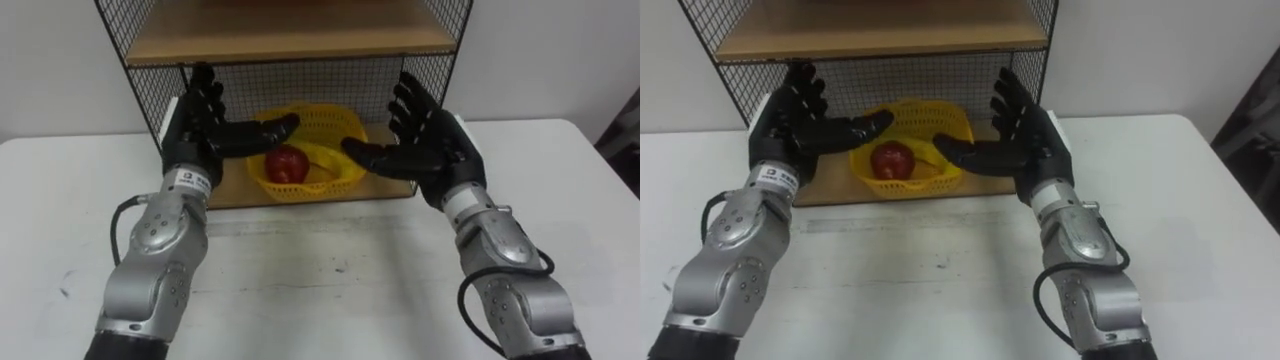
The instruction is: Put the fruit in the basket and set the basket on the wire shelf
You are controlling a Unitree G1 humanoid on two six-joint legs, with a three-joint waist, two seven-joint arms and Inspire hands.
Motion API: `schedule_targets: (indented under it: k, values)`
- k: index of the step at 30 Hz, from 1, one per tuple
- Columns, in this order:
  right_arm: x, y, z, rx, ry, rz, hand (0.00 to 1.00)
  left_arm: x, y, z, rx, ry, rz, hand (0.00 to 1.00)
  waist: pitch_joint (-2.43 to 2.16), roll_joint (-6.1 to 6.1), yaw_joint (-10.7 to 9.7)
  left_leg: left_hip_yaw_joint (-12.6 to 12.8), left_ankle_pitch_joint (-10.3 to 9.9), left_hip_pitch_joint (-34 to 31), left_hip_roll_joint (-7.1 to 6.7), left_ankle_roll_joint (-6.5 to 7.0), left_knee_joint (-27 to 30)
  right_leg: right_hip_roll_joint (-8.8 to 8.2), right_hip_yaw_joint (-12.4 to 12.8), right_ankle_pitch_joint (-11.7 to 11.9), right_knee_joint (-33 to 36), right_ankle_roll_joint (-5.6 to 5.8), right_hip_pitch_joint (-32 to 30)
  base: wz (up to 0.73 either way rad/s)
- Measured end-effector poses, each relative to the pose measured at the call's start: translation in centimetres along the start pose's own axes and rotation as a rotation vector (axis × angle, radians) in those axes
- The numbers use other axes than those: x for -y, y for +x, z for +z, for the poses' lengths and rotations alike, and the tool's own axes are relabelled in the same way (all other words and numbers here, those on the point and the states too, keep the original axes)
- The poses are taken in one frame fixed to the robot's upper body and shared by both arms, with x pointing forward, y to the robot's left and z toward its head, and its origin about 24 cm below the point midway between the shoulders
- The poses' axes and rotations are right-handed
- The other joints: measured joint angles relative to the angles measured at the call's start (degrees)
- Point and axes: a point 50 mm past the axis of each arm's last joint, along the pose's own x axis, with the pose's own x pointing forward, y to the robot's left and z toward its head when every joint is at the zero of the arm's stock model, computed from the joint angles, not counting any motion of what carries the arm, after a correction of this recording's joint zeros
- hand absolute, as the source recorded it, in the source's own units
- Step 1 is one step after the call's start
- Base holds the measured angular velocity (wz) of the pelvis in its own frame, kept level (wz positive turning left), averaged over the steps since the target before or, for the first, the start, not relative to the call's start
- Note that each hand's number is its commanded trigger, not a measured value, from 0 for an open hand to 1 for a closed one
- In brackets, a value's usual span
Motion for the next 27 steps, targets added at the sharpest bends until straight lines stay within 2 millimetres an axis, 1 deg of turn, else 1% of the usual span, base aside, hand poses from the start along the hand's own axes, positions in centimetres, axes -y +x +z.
schedule_targets:
  k: [1, 4, 8, 10, 13, 16, 18, 21, 24, 27]
  values:
    - [0.0, -0.1, -0.1, -0.001, 0.001, 0.004, 0.00, 0.0, -0.1, -0.1, -0.003, 0.001, -0.003, 0.00, 0.00, 0.00, 0.0, 0.1, 0.0, 0.0, 0.02, 0.00, 0.0, 0.01, 0.0, 0.0, 0.0, -0.03, 0.0, -0.06]
    - [0.0, -0.9, -0.6, -0.015, 0.007, 0.012, 0.00, -0.4, -1.1, -1.4, -0.027, 0.001, 0.004, 0.00, 0.00, -0.10, 0.0, 0.5, 0.0, 0.4, 0.18, 0.01, -0.2, 0.09, 0.6, 0.2, 0.0, 0.00, 0.1, -0.09]
    - [0.5, -2.2, -2.0, -0.053, 0.000, -0.005, 0.00, -1.4, -2.7, -3.3, -0.088, -0.001, 0.030, 0.00, -0.10, -0.85, -0.1, 0.5, 0.0, 0.4, 0.25, 0.03, -0.1, 0.08, 0.8, -0.1, 0.0, -0.39, 0.1, -0.02]
    - [0.6, -2.7, -2.2, -0.047, 0.000, -0.008, 0.00, -1.5, -3.2, -3.3, -0.082, 0.006, 0.027, 0.00, -0.12, -0.91, -0.1, 0.4, -0.1, 0.0, 0.24, 0.05, 0.0, 0.09, 0.8, -0.1, 0.0, -0.38, -0.3, 0.00]
    - [0.5, -3.5, -1.8, -0.001, -0.003, -0.009, 0.00, -1.4, -4.3, -2.6, -0.013, -0.001, 0.000, 0.00, -0.11, -0.92, 0.0, 0.5, -0.1, -0.5, 0.24, 0.08, 0.0, 0.08, 0.9, 0.2, 0.1, 0.04, -0.7, 0.00]
    - [0.6, -4.9, -1.8, 0.032, -0.008, -0.024, 0.00, -1.5, -5.6, -2.2, 0.047, -0.009, -0.017, 0.00, -0.11, -0.91, 0.1, 0.6, -0.1, -0.4, 0.27, 0.09, 0.0, 0.06, 0.9, 0.0, 0.1, -0.23, -0.7, 0.00]
    - [0.7, -6.1, -2.4, 0.023, -0.035, -0.027, 0.00, -2.0, -7.0, -3.0, 0.037, -0.013, -0.013, 0.00, -0.14, -0.91, 0.1, 0.7, -0.1, -0.3, 0.31, 0.06, 0.0, 0.08, 1.0, -0.1, 0.2, -0.38, -0.8, -0.02]
    - [1.0, -7.5, -3.4, -0.014, -0.039, -0.042, 0.00, -2.8, -8.6, -4.2, -0.017, -0.004, 0.003, 0.00, -0.17, -0.97, 0.2, 0.9, -0.5, -0.5, 0.46, -0.05, 0.1, 0.20, 1.4, -0.2, 0.3, -0.40, -0.9, -0.06]
    - [1.2, -8.6, -4.1, -0.031, -0.050, -0.048, 0.00, -3.4, -9.5, -4.5, -0.017, 0.010, 0.009, 0.00, -0.20, -1.01, 0.2, 0.8, -0.6, -0.9, 0.49, -0.05, 0.5, 0.25, 1.3, -0.2, 0.2, -0.41, -1.0, 0.01]
    - [1.2, -8.8, -4.0, -0.016, -0.069, -0.047, 0.00, -3.6, -9.8, -4.1, 0.025, 0.018, 0.011, 0.00, -0.21, -1.03, 0.3, 0.8, -0.6, -1.1, 0.49, -0.06, 0.4, 0.39, 1.3, -0.2, 0.2, -0.40, -1.2, 0.00]
